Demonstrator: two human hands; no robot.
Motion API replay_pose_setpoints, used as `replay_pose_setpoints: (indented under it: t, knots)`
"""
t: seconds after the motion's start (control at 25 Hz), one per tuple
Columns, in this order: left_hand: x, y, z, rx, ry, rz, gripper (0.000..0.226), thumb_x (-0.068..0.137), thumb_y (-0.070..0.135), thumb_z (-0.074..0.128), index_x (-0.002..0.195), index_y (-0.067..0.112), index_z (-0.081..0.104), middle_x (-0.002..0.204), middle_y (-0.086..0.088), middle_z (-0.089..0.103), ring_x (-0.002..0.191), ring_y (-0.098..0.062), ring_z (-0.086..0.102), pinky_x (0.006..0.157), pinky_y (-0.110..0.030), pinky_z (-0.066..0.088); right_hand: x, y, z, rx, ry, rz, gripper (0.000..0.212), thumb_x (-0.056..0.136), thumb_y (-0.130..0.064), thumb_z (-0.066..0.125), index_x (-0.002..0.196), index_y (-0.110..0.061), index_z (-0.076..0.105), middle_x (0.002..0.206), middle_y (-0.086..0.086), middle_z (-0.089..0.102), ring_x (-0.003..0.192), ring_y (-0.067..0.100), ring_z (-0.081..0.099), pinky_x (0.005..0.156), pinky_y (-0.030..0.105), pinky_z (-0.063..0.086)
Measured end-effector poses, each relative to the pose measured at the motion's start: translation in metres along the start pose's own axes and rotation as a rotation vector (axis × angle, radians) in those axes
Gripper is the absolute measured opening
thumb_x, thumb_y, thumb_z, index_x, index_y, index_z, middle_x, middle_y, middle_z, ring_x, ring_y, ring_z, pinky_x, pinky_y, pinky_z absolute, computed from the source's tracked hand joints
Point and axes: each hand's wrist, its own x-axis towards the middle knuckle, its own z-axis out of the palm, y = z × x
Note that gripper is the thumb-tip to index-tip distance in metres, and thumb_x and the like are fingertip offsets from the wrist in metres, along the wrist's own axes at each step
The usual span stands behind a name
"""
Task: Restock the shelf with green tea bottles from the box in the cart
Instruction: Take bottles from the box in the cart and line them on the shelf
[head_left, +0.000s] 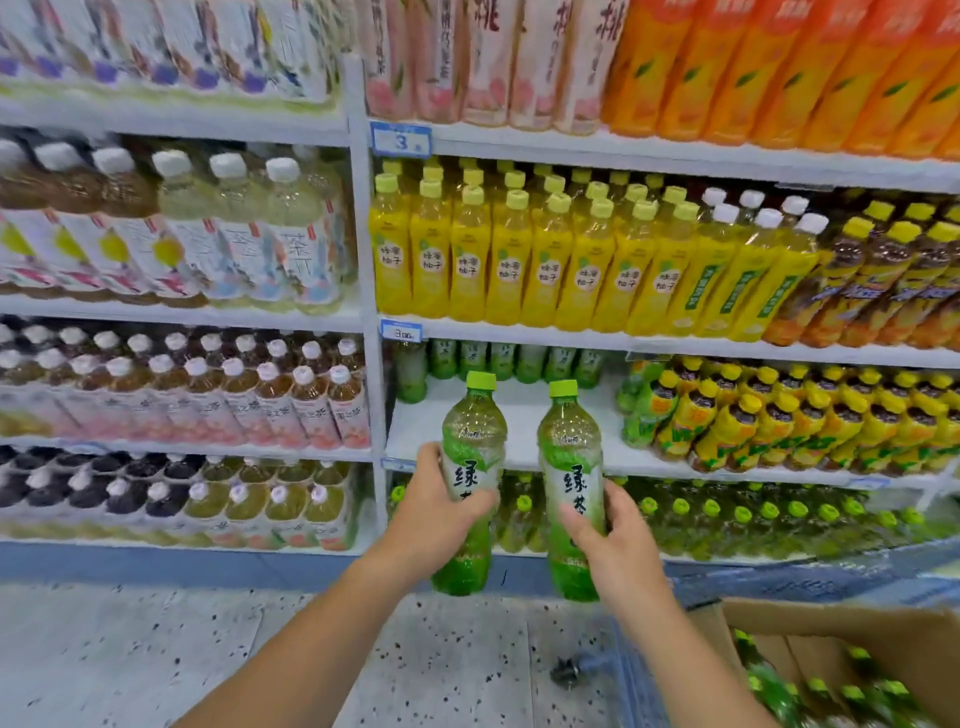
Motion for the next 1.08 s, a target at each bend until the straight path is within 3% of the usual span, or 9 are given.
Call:
replay_pose_setpoints:
  t: [0.12,0.28,0.36,0.44,0.56,0.64,0.76,0.92,1.08]
  knots:
    - [0.049,-0.022,-0.016,0.034,0.018,0.013,0.047,0.083,0.026,0.076,0.117,0.032,0.043,0.097,0.005,0.067,0.071,0.003,0.066,0.056,-0.014,0.05,0.042,0.011,0.034,-0.006,0.019,-0.004,0.029,0.089,-0.031,0.071,0.108,-0.046,0.055,0.1,-0.027,0.066,0.089,-0.012,0.063,0.066,0.013,0.046]
    - [0.117,-0.059,-0.016,-0.011,0.035,0.051,0.052,0.077,0.018,0.081,0.114,0.029,0.046,0.097,0.0,0.069,0.072,-0.005,0.069,0.059,-0.026,0.058,0.105,0.036,0.061,-0.002,-0.004,-0.035,0.026,0.089,-0.034,0.072,0.102,-0.05,0.056,0.095,-0.035,0.067,0.088,-0.015,0.062,0.07,0.017,0.047]
    - [0.152,-0.08,-0.012,-0.034,0.059,0.099,0.053,0.073,0.016,0.082,0.111,0.032,0.049,0.091,0.004,0.071,0.075,-0.011,0.071,0.061,-0.031,0.059,0.141,0.054,0.071,0.008,-0.019,-0.078,0.028,0.089,-0.034,0.071,0.107,-0.05,0.056,0.101,-0.033,0.067,0.091,-0.014,0.063,0.072,0.016,0.049]
    - [0.188,-0.1,-0.008,-0.048,0.093,0.171,0.053,0.071,0.017,0.082,0.107,0.04,0.051,0.088,0.011,0.072,0.074,-0.01,0.071,0.059,-0.027,0.058,0.178,0.073,0.083,0.01,-0.028,-0.143,0.031,0.091,-0.028,0.07,0.111,-0.047,0.057,0.104,-0.032,0.068,0.092,-0.012,0.064,0.071,0.013,0.05]
    - [0.24,-0.129,-0.002,-0.071,0.169,0.269,0.056,0.07,0.013,0.084,0.111,0.038,0.054,0.09,0.017,0.072,0.074,-0.007,0.071,0.058,-0.023,0.058,0.233,0.109,0.104,0.054,-0.001,-0.218,0.033,0.091,-0.022,0.069,0.119,-0.037,0.061,0.107,-0.018,0.072,0.093,-0.002,0.068,0.08,0.026,0.057]
    - [0.268,-0.145,0.0,-0.079,0.2,0.307,0.063,0.07,0.012,0.084,0.121,0.033,0.053,0.099,0.015,0.071,0.078,-0.01,0.072,0.061,-0.028,0.06,0.261,0.127,0.119,0.089,0.001,-0.253,0.034,0.091,-0.02,0.07,0.121,-0.033,0.061,0.109,-0.012,0.073,0.093,0.002,0.07,0.081,0.03,0.058]
    - [0.304,-0.166,0.0,-0.094,0.241,0.376,0.07,0.068,0.011,0.08,0.129,0.031,0.053,0.11,0.009,0.071,0.085,-0.015,0.073,0.072,-0.047,0.062,0.302,0.148,0.139,0.103,-0.009,-0.36,0.035,0.091,-0.02,0.07,0.122,-0.031,0.059,0.112,-0.01,0.071,0.097,0.004,0.069,0.084,0.033,0.058]
    - [0.336,-0.192,0.0,-0.141,0.267,0.517,0.059,0.066,0.007,0.078,0.111,0.039,0.059,0.098,0.01,0.074,0.089,-0.012,0.073,0.08,-0.045,0.061,0.343,0.174,0.162,0.143,-0.013,-0.48,0.04,0.089,-0.021,0.072,0.126,-0.03,0.057,0.115,-0.009,0.07,0.104,0.008,0.068,0.091,0.039,0.056]
    - [0.353,-0.209,0.003,-0.164,0.271,0.619,0.056,0.068,0.007,0.077,0.11,0.04,0.06,0.099,0.009,0.075,0.09,-0.012,0.073,0.081,-0.045,0.061,0.362,0.19,0.178,0.228,0.006,-0.557,0.044,0.088,-0.022,0.073,0.127,-0.033,0.055,0.115,-0.013,0.071,0.104,0.003,0.067,0.09,0.034,0.055]
